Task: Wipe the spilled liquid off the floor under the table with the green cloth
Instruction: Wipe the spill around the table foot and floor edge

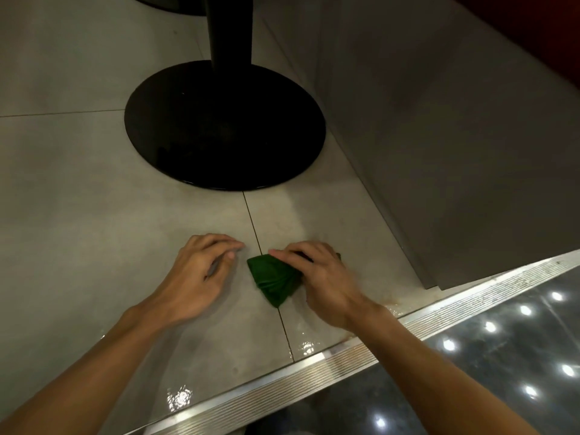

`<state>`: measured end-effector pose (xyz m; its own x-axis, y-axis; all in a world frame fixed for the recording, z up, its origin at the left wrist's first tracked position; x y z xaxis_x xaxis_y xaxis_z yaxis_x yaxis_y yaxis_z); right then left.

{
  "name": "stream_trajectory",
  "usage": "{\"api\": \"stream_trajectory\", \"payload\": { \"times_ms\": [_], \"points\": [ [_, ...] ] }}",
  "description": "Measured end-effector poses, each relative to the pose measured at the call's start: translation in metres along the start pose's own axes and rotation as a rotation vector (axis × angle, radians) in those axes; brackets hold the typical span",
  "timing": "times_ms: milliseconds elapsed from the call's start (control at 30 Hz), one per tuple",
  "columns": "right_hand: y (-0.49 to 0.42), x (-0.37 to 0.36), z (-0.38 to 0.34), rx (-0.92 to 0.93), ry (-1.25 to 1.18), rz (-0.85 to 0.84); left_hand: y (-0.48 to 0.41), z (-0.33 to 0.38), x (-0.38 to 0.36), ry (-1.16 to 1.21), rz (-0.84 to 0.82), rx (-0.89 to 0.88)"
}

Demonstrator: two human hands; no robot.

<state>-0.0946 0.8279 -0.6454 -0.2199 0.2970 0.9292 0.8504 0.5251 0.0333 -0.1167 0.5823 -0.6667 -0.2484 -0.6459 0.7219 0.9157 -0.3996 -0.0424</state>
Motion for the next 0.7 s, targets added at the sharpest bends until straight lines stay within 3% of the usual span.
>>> {"api": "stream_trajectory", "payload": {
  "times_ms": [100, 467, 700],
  "points": [
    [0.015, -0.007, -0.002, -0.010, 0.109, -0.034, -0.001, 0.002, -0.001, 0.017, 0.031, 0.027],
    [0.124, 0.018, 0.041, 0.007, -0.070, 0.002, -0.004, 0.004, -0.006, 0.014, 0.057, 0.075],
    [0.161, 0.033, 0.095, -0.221, -0.076, 0.128, -0.004, 0.005, -0.006, 0.000, 0.049, 0.071]
  ]
}}
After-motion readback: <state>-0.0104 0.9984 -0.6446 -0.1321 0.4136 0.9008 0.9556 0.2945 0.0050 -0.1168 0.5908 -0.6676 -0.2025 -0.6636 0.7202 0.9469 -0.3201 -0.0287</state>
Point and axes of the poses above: each hand's wrist, its own y-axis away from the middle knuckle, its own x-axis out of the back of the hand, z = x × y, the point moved 1 cm from there along -y, towards the middle knuckle, and after that the axes turned 7 degrees about -z, right-handed, at the moved point
